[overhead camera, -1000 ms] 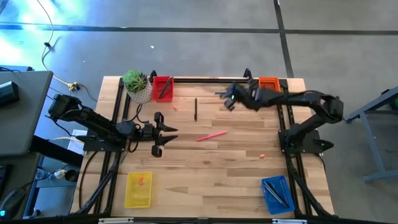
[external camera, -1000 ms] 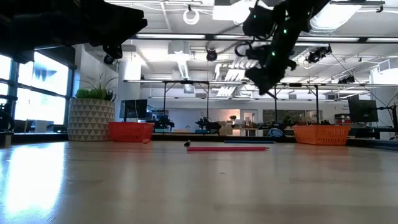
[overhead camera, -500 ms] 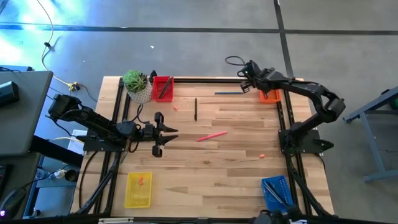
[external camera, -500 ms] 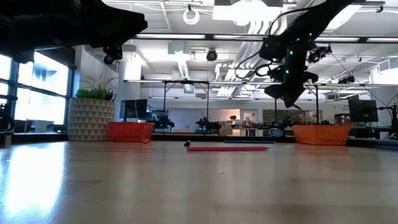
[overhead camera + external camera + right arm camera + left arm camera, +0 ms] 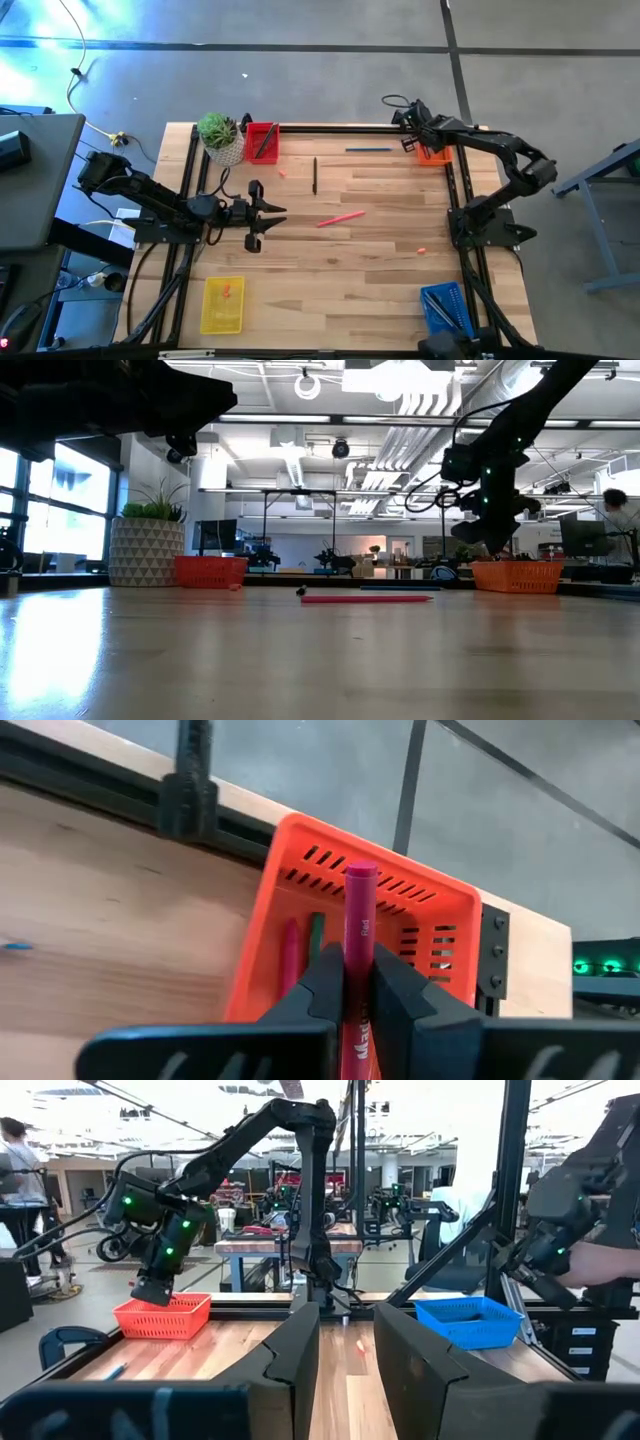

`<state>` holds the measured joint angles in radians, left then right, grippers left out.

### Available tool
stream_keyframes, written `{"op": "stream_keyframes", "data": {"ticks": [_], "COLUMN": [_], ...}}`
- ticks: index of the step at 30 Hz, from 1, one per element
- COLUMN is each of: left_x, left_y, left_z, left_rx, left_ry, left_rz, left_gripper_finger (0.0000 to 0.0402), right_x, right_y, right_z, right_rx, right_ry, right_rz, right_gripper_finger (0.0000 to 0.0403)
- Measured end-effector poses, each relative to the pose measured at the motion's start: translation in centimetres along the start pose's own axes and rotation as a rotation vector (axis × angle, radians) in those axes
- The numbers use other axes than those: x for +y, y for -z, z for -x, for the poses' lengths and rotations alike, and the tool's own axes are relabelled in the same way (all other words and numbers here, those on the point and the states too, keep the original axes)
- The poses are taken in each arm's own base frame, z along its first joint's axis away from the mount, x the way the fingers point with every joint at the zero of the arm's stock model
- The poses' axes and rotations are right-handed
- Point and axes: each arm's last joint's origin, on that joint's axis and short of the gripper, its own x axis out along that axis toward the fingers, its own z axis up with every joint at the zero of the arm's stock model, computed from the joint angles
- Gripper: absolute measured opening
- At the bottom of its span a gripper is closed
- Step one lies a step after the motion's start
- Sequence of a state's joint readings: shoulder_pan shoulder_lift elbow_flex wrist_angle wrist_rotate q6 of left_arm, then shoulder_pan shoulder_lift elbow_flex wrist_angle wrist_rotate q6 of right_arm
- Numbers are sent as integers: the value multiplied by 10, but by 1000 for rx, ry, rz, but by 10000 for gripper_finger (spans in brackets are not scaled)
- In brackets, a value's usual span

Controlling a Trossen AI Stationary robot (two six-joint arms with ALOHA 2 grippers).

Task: Sort crayons/erasers/pens/pencils in bins
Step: Put the red crayon into the orange bin

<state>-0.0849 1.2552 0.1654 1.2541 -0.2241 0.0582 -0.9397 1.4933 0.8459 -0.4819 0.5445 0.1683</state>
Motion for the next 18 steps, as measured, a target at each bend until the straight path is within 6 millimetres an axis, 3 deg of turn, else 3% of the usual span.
{"op": "stream_keyframes", "data": {"ticks": [10, 18], "left_x": [0, 0], "left_y": [0, 0], "left_z": [0, 0], "left_rx": [-2, -2], "left_ry": [0, 0], "left_rz": [-5, 1], "left_gripper_finger": [87, 87], "right_x": [-2, -2], "right_y": [3, 3], "right_z": [-7, -7], "right_rx": [-21, -21], "right_ry": [1, 4], "right_rz": [11, 7], "right_gripper_finger": [13, 69]}}
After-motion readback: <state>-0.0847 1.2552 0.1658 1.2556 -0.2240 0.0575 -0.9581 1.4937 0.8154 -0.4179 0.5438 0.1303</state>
